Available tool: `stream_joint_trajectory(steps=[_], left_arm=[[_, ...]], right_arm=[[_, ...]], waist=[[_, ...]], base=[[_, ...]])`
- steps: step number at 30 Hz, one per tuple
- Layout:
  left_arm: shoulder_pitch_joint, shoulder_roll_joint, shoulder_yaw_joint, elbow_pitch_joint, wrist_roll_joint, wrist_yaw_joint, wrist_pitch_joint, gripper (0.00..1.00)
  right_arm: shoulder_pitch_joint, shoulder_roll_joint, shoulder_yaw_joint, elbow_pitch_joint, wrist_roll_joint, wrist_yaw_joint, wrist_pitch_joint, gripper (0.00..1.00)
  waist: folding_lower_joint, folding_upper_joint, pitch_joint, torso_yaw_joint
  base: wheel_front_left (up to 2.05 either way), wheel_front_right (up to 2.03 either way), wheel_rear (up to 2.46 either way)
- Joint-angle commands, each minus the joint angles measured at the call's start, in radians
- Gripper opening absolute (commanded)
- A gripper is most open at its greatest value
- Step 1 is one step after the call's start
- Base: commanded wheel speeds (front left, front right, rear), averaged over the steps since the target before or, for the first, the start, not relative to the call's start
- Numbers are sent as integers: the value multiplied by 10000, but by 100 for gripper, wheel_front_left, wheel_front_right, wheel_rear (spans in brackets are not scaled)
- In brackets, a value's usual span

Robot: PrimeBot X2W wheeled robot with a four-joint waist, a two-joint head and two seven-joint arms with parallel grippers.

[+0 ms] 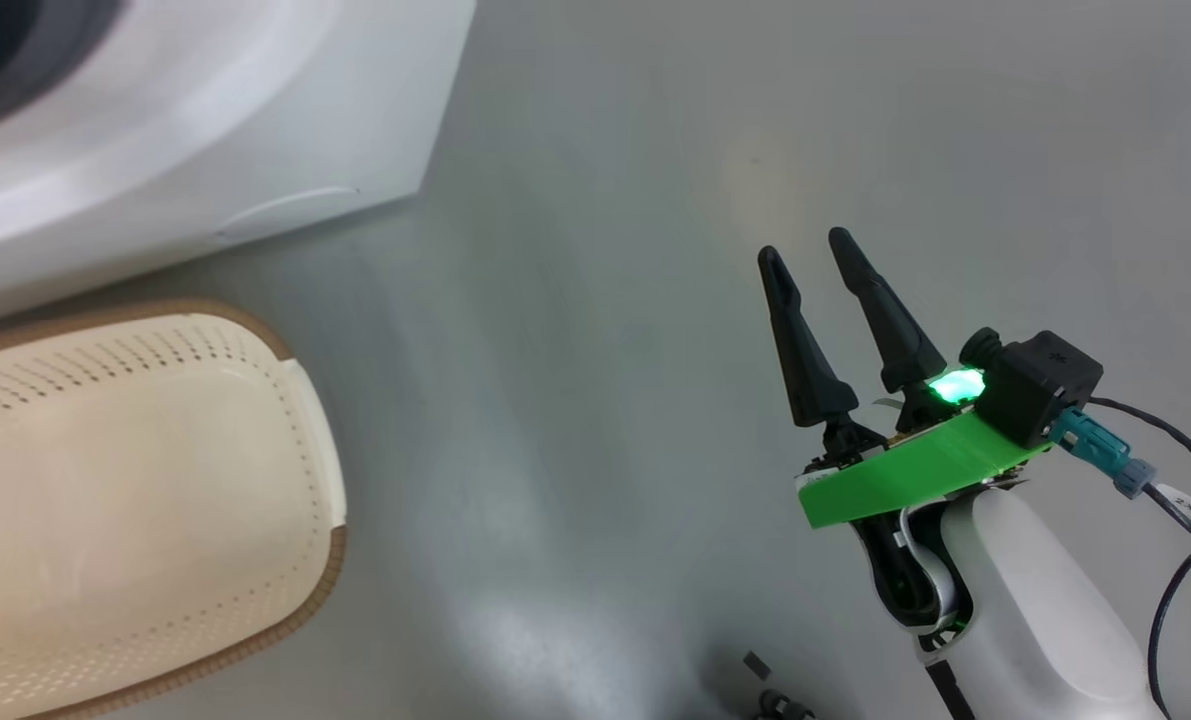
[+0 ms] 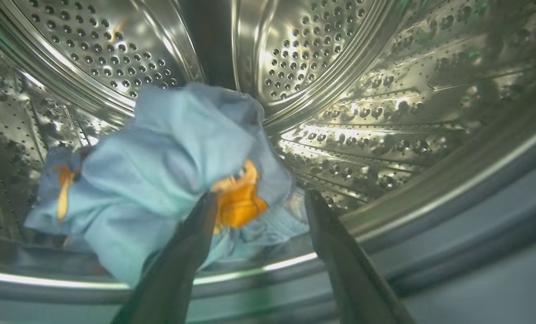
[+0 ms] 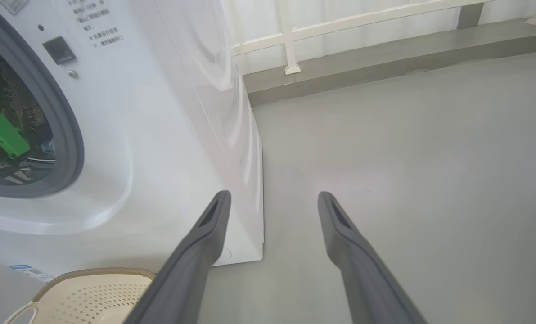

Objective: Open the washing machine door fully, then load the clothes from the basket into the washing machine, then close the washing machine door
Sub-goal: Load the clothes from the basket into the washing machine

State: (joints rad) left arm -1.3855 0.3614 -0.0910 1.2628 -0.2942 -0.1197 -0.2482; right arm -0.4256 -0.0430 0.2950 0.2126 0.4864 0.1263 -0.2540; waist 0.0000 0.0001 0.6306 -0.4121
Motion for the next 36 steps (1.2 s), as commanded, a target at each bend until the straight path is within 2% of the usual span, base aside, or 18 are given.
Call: stream_joint_trajectory(steps=[1,7,22,30,36], left_arm=[[410,288,92,-354,-139,-32,-109,100],[2019,-78,327,-1542,-386,-64,-131,100],[6275,-992,1002,-5208,-698,-101,-134,100],[8892,-1594,1385,-7487,-791,-105,-135,100],[9976,-1785,1513,-8405,-865,-103,-135,100]], right_arm=[[115,-72,95,-130,-187,44,-78,100],[270,-112,-35,112,-416,44,-78,100],[942,-709,-139,420,-378,44,-78,100],[1358,-954,-296,403,-396,44,-78,100],[1502,-1042,-370,370,-426,44,-78,100]], waist=[[0,-1,-637,417],[0,-1,-1620,834],[0,-1,-3730,1594],[0,-1,-4436,1957],[0,-1,-4664,2193]], base=[[0,0,0],[0,0,0],[0,0,0],[0,0,0],[0,0,0]])
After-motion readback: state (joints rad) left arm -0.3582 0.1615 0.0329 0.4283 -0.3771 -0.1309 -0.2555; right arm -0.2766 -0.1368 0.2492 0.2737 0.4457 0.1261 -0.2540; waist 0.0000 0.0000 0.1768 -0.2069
